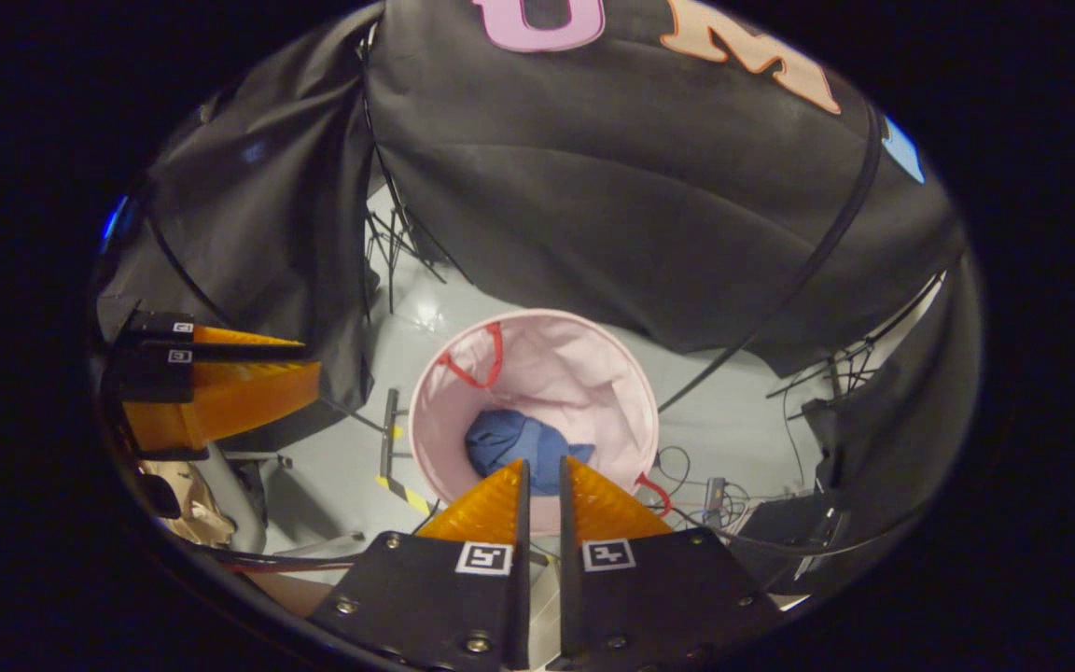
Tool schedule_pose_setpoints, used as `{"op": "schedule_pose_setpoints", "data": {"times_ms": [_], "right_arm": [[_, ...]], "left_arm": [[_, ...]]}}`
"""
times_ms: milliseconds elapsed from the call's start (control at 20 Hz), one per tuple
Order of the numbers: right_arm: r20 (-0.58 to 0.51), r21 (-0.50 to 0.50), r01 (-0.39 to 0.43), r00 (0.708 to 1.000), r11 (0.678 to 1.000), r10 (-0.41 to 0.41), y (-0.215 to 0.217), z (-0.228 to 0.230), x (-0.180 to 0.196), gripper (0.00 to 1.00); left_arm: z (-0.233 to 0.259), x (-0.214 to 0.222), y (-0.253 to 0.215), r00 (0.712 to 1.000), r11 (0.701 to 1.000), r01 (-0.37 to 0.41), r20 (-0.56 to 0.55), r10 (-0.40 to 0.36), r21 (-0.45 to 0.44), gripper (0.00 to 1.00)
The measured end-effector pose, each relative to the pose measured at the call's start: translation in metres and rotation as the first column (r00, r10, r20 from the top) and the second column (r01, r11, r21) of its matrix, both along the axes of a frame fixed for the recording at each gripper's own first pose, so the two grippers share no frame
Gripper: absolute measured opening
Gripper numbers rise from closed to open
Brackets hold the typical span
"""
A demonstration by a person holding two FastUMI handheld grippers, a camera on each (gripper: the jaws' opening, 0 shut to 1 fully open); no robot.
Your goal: Grasp the clothes on the hanger with both hands and then place them into the laundry hamper below.
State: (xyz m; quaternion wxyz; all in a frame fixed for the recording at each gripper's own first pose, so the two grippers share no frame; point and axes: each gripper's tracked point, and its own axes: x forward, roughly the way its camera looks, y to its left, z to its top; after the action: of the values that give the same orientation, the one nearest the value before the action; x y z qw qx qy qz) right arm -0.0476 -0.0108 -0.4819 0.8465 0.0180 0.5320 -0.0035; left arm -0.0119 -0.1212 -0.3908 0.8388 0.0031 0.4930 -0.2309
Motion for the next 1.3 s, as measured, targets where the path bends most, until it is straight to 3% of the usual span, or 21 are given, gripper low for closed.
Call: {"op": "schedule_pose_setpoints", "data": {"times_ms": [200, 350, 600, 750, 800, 850, 900, 950, 1000, 1150, 1200, 1250, 1300], "right_arm": [[0.185, 0.003, 0.024, 0.982, 1.0, -0.024, 0.0, 0.068, 0.042, 0.13], [0.337, 0.0, 0.043, 0.941, 0.999, -0.041, -0.005, 0.136, 0.072, 0.13], [0.545, -0.003, 0.086, 0.836, 0.996, -0.071, -0.028, 0.249, 0.097, 0.13], [0.636, -0.017, 0.111, 0.768, 0.994, -0.075, -0.041, 0.293, 0.098, 0.13], [0.661, -0.017, 0.118, 0.747, 0.993, -0.078, -0.044, 0.307, 0.097, 0.13], [0.682, -0.011, 0.125, 0.727, 0.992, -0.085, -0.046, 0.321, 0.096, 0.13], [0.703, -0.004, 0.132, 0.705, 0.991, -0.091, -0.05, 0.335, 0.096, 0.13], [0.724, -0.002, 0.14, 0.683, 0.99, -0.095, -0.056, 0.351, 0.097, 0.13], [0.743, -0.006, 0.15, 0.663, 0.989, -0.096, -0.061, 0.364, 0.096, 0.15], [0.789, -0.043, 0.171, 0.61, 0.984, -0.071, -0.072, 0.401, 0.085, 0.22], [0.801, -0.055, 0.18, 0.595, 0.982, -0.064, -0.077, 0.412, 0.083, 0.34], [0.813, -0.06, 0.185, 0.579, 0.981, -0.06, -0.078, 0.423, 0.085, 0.3], [0.822, -0.059, 0.188, 0.567, 0.98, -0.059, -0.08, 0.431, 0.083, 0.31]], "left_arm": [[0.062, 0.044, -0.009, 0.986, 0.998, -0.01, 0.167, 0.02, -0.059, 0.29], [0.115, 0.067, -0.017, 0.956, 0.994, -0.001, 0.292, 0.033, -0.109, 0.29], [0.205, 0.084, -0.032, 0.889, 0.979, 0.019, 0.451, 0.077, -0.205, 0.29], [0.255, 0.093, -0.037, 0.837, 0.967, 0.032, 0.536, 0.112, -0.252, 0.28], [0.27, 0.095, -0.038, 0.818, 0.966, 0.035, 0.563, 0.121, -0.257, 0.22], [0.285, 0.096, -0.037, 0.798, 0.963, 0.039, 0.588, 0.13, -0.265, 0.22], [0.298, 0.096, -0.039, 0.779, 0.961, 0.044, 0.611, 0.138, -0.273, 0.28], [0.315, 0.098, -0.042, 0.757, 0.958, 0.048, 0.636, 0.15, -0.284, 0.22], [0.329, 0.098, -0.045, 0.733, 0.953, 0.061, 0.661, 0.159, -0.296, 0.3], [0.364, 0.097, -0.057, 0.676, 0.94, 0.099, 0.715, 0.177, -0.326, 0.4], [0.374, 0.096, -0.063, 0.667, 0.936, 0.109, 0.723, 0.18, -0.334, 0.48], [0.38, 0.098, -0.067, 0.659, 0.932, 0.117, 0.729, 0.186, -0.343, 0.51], [0.385, 0.098, -0.072, 0.652, 0.928, 0.126, 0.734, 0.189, -0.351, 0.63]]}}
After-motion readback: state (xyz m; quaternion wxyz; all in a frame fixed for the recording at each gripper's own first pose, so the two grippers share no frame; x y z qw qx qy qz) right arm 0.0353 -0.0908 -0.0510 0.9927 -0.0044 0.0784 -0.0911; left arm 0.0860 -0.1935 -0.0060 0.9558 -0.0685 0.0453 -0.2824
